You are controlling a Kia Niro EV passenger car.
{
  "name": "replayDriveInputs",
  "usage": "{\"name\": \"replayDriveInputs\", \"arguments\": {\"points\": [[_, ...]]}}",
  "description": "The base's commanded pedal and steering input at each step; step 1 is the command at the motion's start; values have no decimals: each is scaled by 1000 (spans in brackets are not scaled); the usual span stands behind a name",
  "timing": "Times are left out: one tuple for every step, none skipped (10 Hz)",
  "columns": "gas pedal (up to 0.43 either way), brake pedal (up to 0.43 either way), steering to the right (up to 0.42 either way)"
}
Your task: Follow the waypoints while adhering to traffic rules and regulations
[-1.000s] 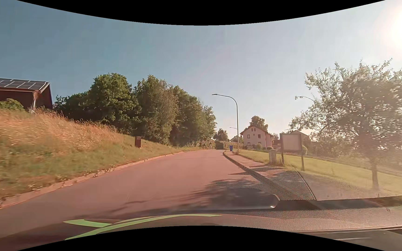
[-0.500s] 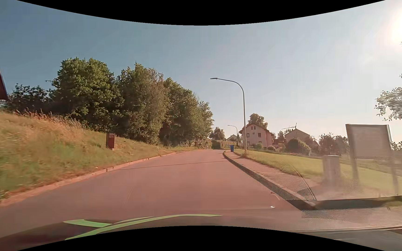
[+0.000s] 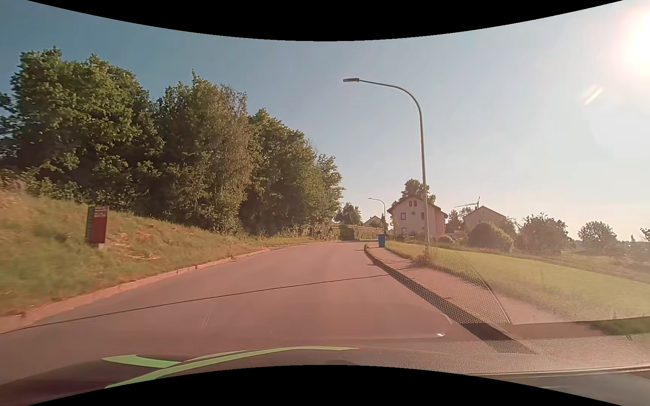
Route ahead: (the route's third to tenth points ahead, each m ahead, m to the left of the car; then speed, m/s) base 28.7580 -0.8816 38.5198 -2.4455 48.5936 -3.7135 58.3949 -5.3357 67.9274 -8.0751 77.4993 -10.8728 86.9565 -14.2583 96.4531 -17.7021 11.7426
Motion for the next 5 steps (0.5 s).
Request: {"name": "replayDriveInputs", "arguments": {"points": [[0, 0, 10], [0, 0, 10], [0, 0, 10], [0, 0, 10], [0, 0, 12]]}}
